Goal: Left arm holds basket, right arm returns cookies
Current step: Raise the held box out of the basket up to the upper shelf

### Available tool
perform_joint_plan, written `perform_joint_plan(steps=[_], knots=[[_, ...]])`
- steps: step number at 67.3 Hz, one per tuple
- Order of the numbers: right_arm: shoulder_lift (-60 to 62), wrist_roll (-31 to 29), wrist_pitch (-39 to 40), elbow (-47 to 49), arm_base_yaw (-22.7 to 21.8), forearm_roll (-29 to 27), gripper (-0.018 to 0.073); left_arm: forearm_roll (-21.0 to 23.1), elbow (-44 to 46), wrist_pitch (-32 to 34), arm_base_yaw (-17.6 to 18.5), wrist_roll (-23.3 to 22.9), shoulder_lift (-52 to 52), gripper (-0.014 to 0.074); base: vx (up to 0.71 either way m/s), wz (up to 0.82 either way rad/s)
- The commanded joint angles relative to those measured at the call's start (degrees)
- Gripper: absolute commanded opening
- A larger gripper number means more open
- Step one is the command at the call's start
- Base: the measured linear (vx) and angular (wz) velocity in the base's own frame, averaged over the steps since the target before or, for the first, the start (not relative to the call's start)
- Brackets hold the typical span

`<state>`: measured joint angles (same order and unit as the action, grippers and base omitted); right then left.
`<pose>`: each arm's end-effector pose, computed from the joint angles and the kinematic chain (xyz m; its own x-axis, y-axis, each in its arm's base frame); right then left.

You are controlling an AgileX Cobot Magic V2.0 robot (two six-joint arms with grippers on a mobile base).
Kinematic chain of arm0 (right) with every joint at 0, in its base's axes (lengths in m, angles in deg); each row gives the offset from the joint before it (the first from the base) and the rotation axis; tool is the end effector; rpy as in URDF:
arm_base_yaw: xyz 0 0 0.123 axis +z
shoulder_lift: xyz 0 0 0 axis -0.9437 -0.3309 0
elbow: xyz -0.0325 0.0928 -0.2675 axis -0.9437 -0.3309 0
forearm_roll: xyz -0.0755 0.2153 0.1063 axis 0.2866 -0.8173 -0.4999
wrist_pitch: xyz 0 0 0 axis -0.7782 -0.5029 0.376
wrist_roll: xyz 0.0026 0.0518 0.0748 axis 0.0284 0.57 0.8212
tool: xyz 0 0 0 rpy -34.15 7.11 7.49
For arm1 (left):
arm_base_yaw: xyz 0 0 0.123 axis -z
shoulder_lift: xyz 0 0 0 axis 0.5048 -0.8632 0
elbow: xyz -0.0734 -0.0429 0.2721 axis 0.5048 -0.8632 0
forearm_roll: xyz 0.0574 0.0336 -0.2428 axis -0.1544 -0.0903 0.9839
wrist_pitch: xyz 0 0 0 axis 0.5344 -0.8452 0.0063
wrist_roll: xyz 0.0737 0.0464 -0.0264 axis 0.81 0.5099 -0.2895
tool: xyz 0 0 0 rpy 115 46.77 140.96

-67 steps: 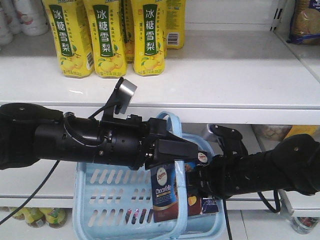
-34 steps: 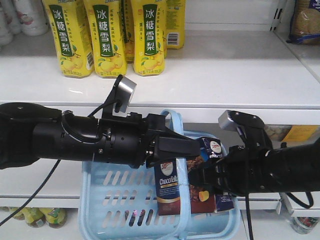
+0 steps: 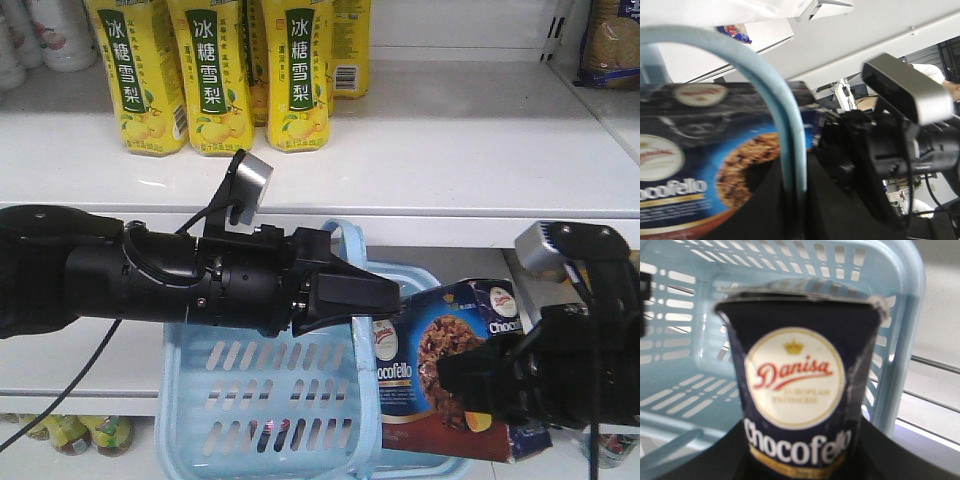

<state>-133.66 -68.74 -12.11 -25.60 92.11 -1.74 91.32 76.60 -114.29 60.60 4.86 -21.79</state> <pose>0.1606 0.0932 0.2960 -0.7975 -0.0702 -0.5992 -0.3612 0.8511 0.3810 0.2336 -0.2186 0.3015 -0.9186 -0.0157 -0.3949 0.3791 0.2473 -0.8917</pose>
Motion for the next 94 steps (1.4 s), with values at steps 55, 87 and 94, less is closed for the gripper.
perform_joint_plan(steps=[55,87,94], knots=[[8.53,17.82,4.62,27.90,-0.36,32.32,0.0199,8.57,2.62,1.87,-0.90,2.00,2.70,-0.0006,0.00,0.00],[-11.59,44.51,11.95,30.69,-0.46,63.43,0.0206,8.57,2.62,1.87,-0.90,2.00,2.70,-0.0006,0.00,0.00],[-13.84,48.78,12.63,30.69,-2.75,65.12,0.0206,8.57,2.62,1.87,-0.90,2.00,2.70,-0.0006,0.00,0.00]])
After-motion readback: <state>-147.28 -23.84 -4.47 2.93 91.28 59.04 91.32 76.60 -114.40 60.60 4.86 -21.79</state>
